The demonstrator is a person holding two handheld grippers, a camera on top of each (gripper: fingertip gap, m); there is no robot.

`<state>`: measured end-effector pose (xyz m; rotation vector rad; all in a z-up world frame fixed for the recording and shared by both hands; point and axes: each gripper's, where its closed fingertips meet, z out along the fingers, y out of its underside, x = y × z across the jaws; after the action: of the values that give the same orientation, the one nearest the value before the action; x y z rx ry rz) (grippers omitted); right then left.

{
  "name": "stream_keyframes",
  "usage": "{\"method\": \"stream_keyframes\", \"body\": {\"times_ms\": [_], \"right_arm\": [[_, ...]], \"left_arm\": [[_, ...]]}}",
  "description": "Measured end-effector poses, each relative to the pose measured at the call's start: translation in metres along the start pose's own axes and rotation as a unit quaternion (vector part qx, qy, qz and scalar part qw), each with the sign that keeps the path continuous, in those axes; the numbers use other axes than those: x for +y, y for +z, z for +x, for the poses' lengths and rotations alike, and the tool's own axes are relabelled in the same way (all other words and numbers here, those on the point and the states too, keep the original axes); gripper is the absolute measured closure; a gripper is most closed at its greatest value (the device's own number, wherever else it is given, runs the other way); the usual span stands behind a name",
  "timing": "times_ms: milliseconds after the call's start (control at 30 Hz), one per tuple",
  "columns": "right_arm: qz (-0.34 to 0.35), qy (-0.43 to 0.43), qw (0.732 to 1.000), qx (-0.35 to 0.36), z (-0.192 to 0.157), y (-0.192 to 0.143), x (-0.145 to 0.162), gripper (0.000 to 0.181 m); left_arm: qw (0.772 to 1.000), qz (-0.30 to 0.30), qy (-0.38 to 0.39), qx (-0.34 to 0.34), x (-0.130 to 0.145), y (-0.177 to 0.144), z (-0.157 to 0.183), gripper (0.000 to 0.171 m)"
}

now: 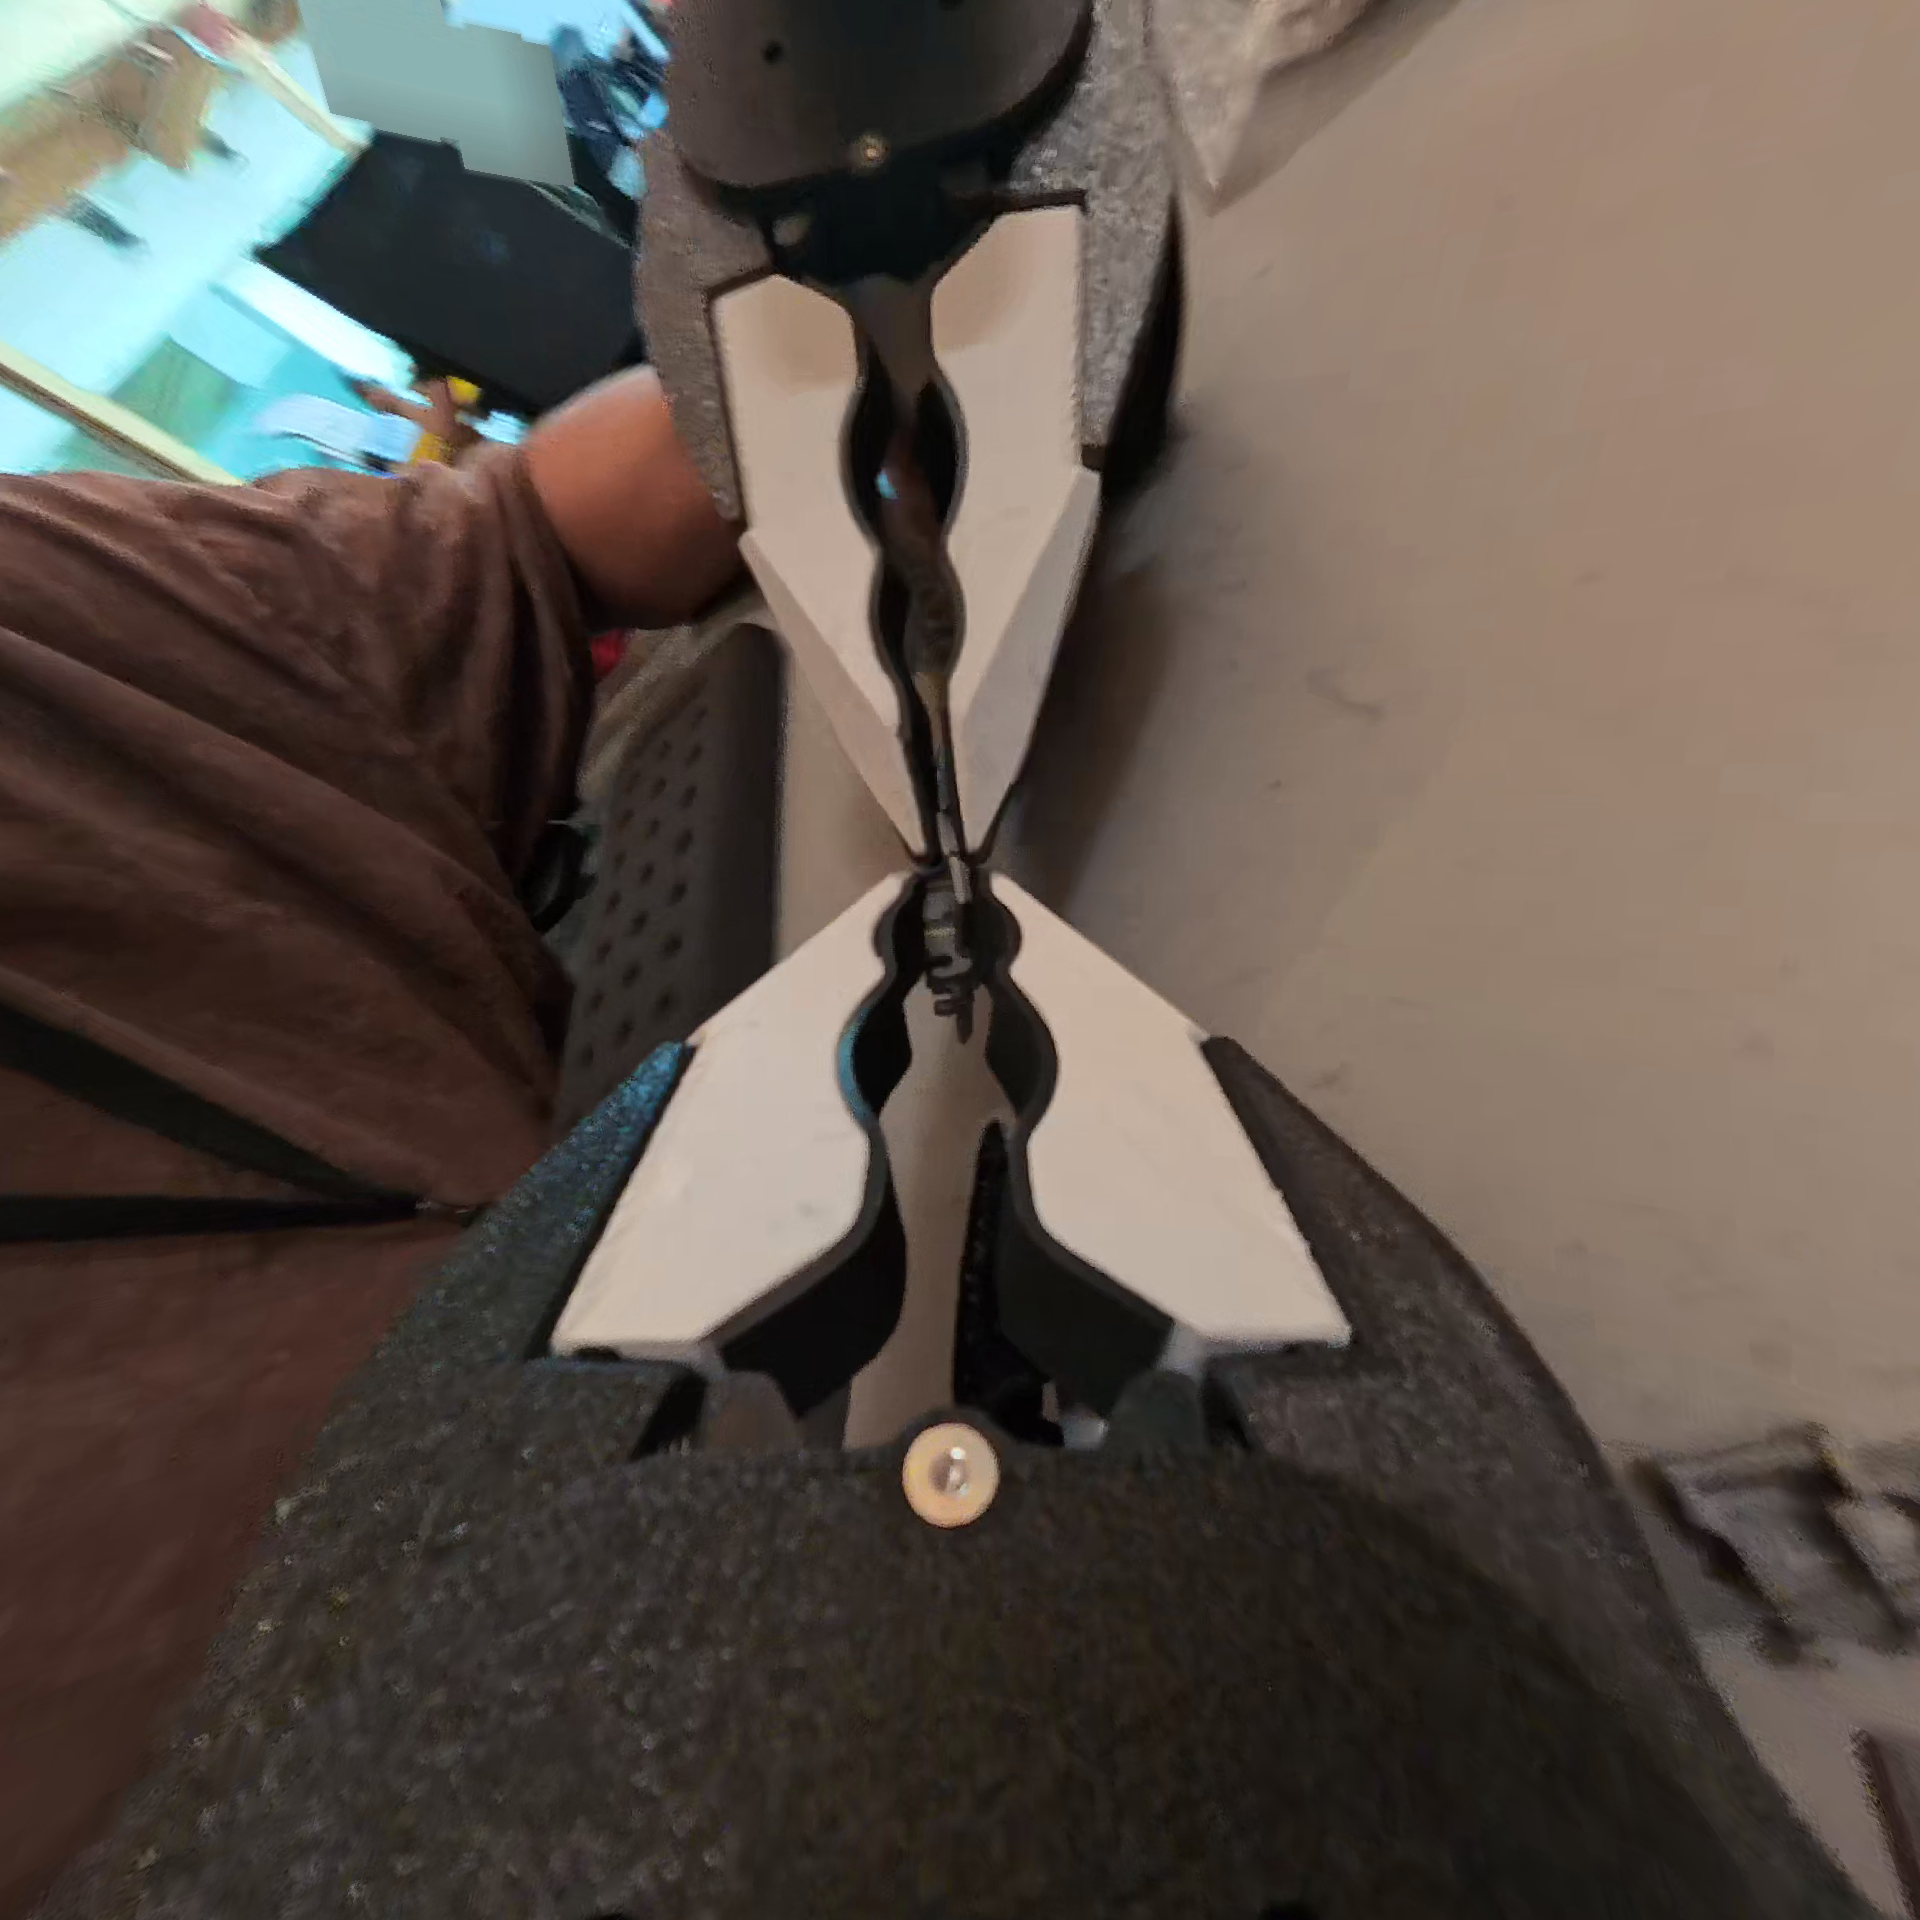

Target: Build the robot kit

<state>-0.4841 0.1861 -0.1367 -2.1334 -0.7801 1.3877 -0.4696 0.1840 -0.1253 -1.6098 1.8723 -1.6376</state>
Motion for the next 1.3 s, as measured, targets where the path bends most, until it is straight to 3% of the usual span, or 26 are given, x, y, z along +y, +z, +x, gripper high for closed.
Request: {"method": "stream_keyframes", "body": {"times_ms": [167,267,433,633,700,733,933,1000,1100,1200,1300], "right_arm": [[-0.013,-0.022,0.999,0.046,0.014,-0.001,-0.001,0.171],[-0.027,-0.078,0.992,0.097,0.020,-0.003,-0.001,0.164],[-0.029,-0.077,0.993,0.087,0.018,-0.010,0.002,0.156],[-0.055,-0.074,0.992,0.087,0.023,-0.010,0.010,0.162],[-0.064,-0.087,0.989,0.103,0.027,-0.009,0.011,0.180],[-0.060,-0.102,0.986,0.119,0.028,-0.010,0.008,0.181],[-0.056,-0.098,0.985,0.133,0.030,-0.017,0.009,0.181],[-0.056,-0.120,0.984,0.118,0.019,-0.016,0.008,0.172],[-0.097,-0.213,0.962,0.142,0.016,-0.012,0.014,0.163],[-0.170,-0.309,0.921,0.168,0.023,-0.016,0.018,0.159],[-0.212,-0.359,0.899,0.135,0.020,-0.015,0.014,0.160]], "left_arm": [[0.999,-0.015,-0.009,-0.030,0.003,0.000,-0.014,0.170],[0.998,-0.034,0.005,-0.047,0.009,0.000,-0.015,0.170],[0.998,-0.035,0.002,-0.050,0.010,-0.001,-0.016,0.170],[0.998,-0.038,-0.006,-0.050,0.011,0.000,-0.018,0.170],[0.998,-0.039,-0.007,-0.051,0.012,0.000,-0.018,0.170],[0.998,-0.039,-0.008,-0.053,0.012,0.000,-0.019,0.169],[0.997,-0.040,-0.021,-0.056,0.013,-0.001,-0.021,0.169],[0.997,-0.042,-0.025,-0.052,0.015,-0.002,-0.020,0.169],[0.997,-0.048,-0.042,-0.044,0.018,-0.005,-0.020,0.169],[0.996,-0.048,-0.064,-0.033,0.018,-0.005,-0.020,0.169],[0.996,-0.048,-0.068,-0.034,0.019,-0.005,-0.021,0.169]]}}
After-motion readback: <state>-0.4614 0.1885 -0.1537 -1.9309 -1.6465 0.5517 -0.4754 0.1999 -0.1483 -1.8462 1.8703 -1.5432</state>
